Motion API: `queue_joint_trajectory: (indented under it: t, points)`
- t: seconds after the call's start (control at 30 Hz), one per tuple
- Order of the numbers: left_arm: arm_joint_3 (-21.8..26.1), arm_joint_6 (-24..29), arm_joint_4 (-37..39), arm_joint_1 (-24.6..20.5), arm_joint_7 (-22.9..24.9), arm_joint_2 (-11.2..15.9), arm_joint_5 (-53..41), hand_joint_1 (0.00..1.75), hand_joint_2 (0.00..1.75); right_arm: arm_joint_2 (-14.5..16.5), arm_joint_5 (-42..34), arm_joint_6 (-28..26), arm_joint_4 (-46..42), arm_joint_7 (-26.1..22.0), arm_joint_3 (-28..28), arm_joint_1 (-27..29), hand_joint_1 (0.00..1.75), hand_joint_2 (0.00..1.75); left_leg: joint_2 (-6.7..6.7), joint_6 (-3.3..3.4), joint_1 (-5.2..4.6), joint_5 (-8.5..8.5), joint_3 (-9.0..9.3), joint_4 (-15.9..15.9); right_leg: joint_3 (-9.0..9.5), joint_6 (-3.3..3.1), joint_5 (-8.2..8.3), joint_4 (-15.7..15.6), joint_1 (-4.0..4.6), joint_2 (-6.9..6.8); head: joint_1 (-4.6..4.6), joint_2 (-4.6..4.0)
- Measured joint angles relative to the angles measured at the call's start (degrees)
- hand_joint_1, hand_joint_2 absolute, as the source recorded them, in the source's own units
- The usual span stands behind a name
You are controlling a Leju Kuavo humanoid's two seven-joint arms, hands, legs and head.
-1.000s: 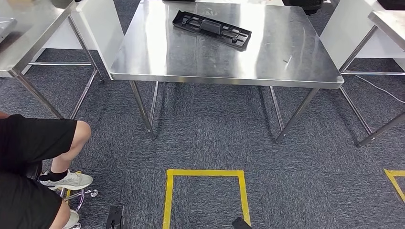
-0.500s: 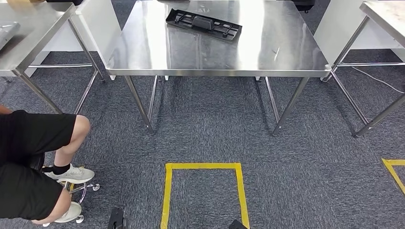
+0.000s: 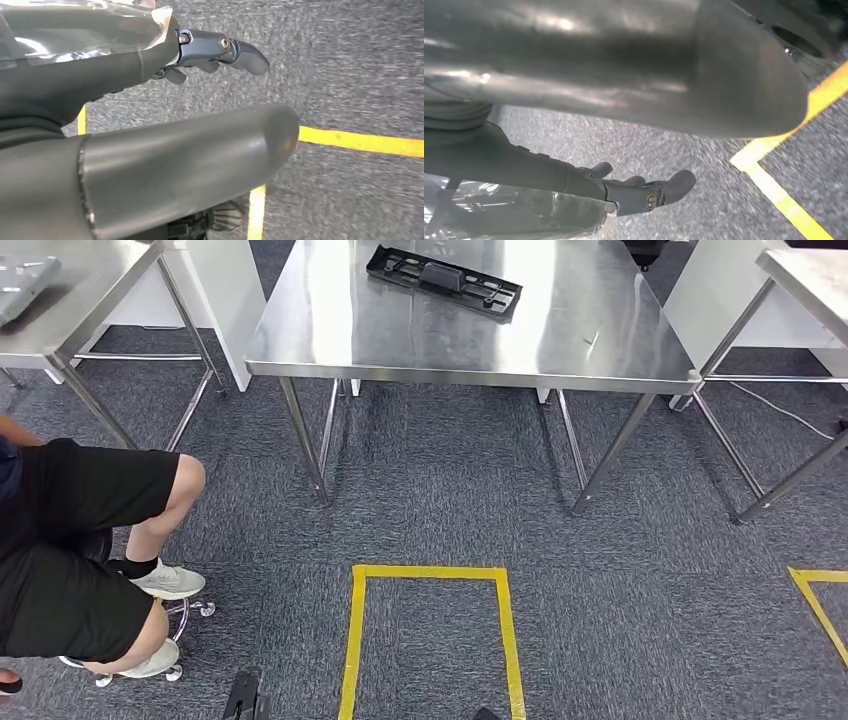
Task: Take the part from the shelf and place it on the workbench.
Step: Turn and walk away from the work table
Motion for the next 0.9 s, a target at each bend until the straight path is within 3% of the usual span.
queue_joint_trajectory:
  t: [0.03, 0.07, 0.13, 0.2, 0.27, 0.33, 0.4, 0.43, 0.5, 0.53, 0.57, 0.6, 0.67, 0.73, 0.83, 0.9]
  points:
    - [0.01, -0.01, 0.01, 0.01, 0.01, 0.07, -0.01, 0.00, 0.00, 0.01, 0.26, -0.03, 0.01, -0.04, 0.09, 0.08, 0.00, 0.00, 0.03, -0.02, -0.04, 0.46, -0.62, 0.03, -0.14, 0.27, -0.64, 1.94, -0.01, 0.00, 0.00, 0.00]
    - [0.01, -0.01, 0.02, 0.01, 0.01, 0.15, -0.01, 0.00, 0.00, 0.01, 0.56, -0.07, 0.01, -0.09, 0.25, 0.16, 0.00, 0.00, 0.04, -0.08, -0.05, 0.91, -1.18, 0.06, 0.84, 0.69, -0.32, 1.65, -0.02, 0.00, 0.01, 0.00]
    - [0.01, -0.03, 0.03, 0.00, 0.02, 0.26, -0.02, 0.00, 0.00, 0.00, 1.01, -0.19, 0.02, -0.16, 0.63, 0.18, 0.00, 0.00, 0.01, -0.36, -0.05, 1.73, -2.01, 0.09, 5.99, 1.41, 1.85, -5.31, -0.04, 0.00, 0.01, 0.00]
    - [0.01, -0.06, 0.03, 0.00, 0.03, 0.32, -0.05, 0.00, 0.00, 0.00, 1.21, -0.34, 0.02, -0.15, 0.87, 0.02, 0.00, 0.00, -0.04, -0.74, -0.13, 2.29, -2.43, 0.12, 11.10, 1.37, 2.94, -13.18, 0.03, 0.00, 0.02, 0.00]
    - [0.01, -0.07, 0.03, 0.01, 0.03, 0.33, -0.07, 0.00, 0.00, 0.00, 1.29, -0.40, 0.02, -0.14, 0.94, -0.07, 0.00, 0.00, -0.06, -0.92, -0.22, 2.46, -2.54, 0.15, 12.68, 1.12, 2.72, -15.71, 0.10, 0.02, 0.02, 0.00]
    - [0.01, -0.07, 0.03, 0.01, 0.03, 0.33, -0.07, 0.00, 0.00, 0.00, 1.29, -0.40, 0.02, -0.14, 0.95, -0.09, 0.00, 0.00, -0.06, -0.95, -0.26, 2.48, -2.58, 0.15, 12.83, 1.06, 2.66, -15.95, 0.15, 0.03, 0.02, 0.00]
    - [0.01, -0.11, 0.04, 0.02, 0.04, 0.40, -0.20, 0.00, 0.00, 0.04, 1.59, -0.40, 0.02, 0.06, 1.18, -0.04, 0.00, 0.00, -0.05, -1.48, -0.33, 3.04, -2.64, 0.02, 12.44, 0.47, 3.06, -16.09, 0.48, 0.12, -0.02, -0.01]
    - [0.01, -0.19, 0.08, 0.06, 0.17, 0.52, -0.38, 0.00, 0.00, 0.10, 1.71, -0.44, 0.02, 0.25, 1.33, 0.03, 0.00, 0.00, -0.11, -2.05, -0.24, 1.34, -3.50, 1.93, 11.82, -0.49, 3.85, -16.17, 0.39, 0.12, -0.08, -0.01]
    - [-0.05, -0.53, 0.22, 0.15, 0.67, 0.80, -0.97, 0.00, 0.00, 0.20, 1.67, -0.71, 0.02, 0.58, 1.58, 0.34, 0.00, 0.00, -0.24, -3.26, 0.06, -4.24, -6.40, 10.48, 9.94, -2.10, 5.79, -16.02, 0.13, 0.04, -0.19, -0.01]
    - [-0.11, -0.76, 0.30, 0.19, 0.97, 0.92, -1.21, 0.00, 0.00, 0.24, 1.43, -1.00, 0.02, 0.62, 1.62, 0.50, 0.00, 0.00, -0.30, -3.65, 0.21, -7.05, -7.52, 14.82, 9.00, -2.63, 6.67, -15.95, -0.08, -0.03, -0.22, -0.01]
    - [-0.19, -0.97, 0.34, 0.20, 1.18, 0.96, -1.43, 0.00, 0.00, 0.24, 1.14, -1.34, 0.02, 0.58, 1.63, 0.66, 0.00, 0.00, -0.30, -3.80, 0.28, -7.37, -7.09, 16.20, 8.33, -2.51, 7.04, -15.72, -0.06, -0.04, -0.22, -0.01]
    - [-0.27, -1.14, 0.36, 0.18, 1.32, 0.98, -1.55, 0.00, 0.00, 0.24, 0.83, -1.65, 0.02, 0.53, 1.63, 0.77, 0.00, 0.00, -0.29, -3.82, 0.38, -6.31, -5.23, 14.26, 7.88, -2.36, 7.21, -15.47, -0.07, -0.03, -0.22, -0.01]
    - [-0.38, -1.44, 0.38, 0.02, 1.51, 1.04, -1.83, 0.00, 0.00, 0.25, 0.35, -2.13, 0.02, 0.39, 1.61, 0.88, 0.00, 0.00, -0.32, -3.69, 0.58, -4.08, 0.48, 6.23, 7.13, -2.09, 7.41, -14.78, 0.03, -0.01, -0.23, -0.01]
    - [-0.50, -1.70, 0.38, -0.18, 1.57, 1.06, -2.11, 0.00, 0.00, 0.23, 0.02, -2.45, 0.02, 0.27, 1.60, 0.91, 0.00, 0.00, -0.44, -3.15, 0.47, -3.27, 3.65, 1.15, 6.56, -1.64, 7.67, -14.18, 0.31, 0.00, -0.17, 0.00]
    - [-0.68, -1.87, 0.40, -0.24, 1.61, 1.09, -2.37, 0.00, 0.00, 0.18, -0.19, -2.72, 0.02, 0.07, 1.54, 1.05, 0.00, 0.00, -0.44, -1.90, 0.20, -2.72, 3.12, 0.37, 5.85, -0.38, 8.39, -14.03, 0.46, 0.03, -0.13, 0.00]
    - [-0.75, -1.92, 0.40, -0.32, 1.62, 1.09, -2.39, 0.00, 0.00, 0.08, -0.20, -2.77, 0.03, 0.03, 1.50, 1.27, 0.00, 0.00, -0.32, -0.79, 0.30, -1.70, 2.26, 0.02, 4.43, -0.10, 6.86, -12.09, 0.40, 0.10, -0.04, -0.01]
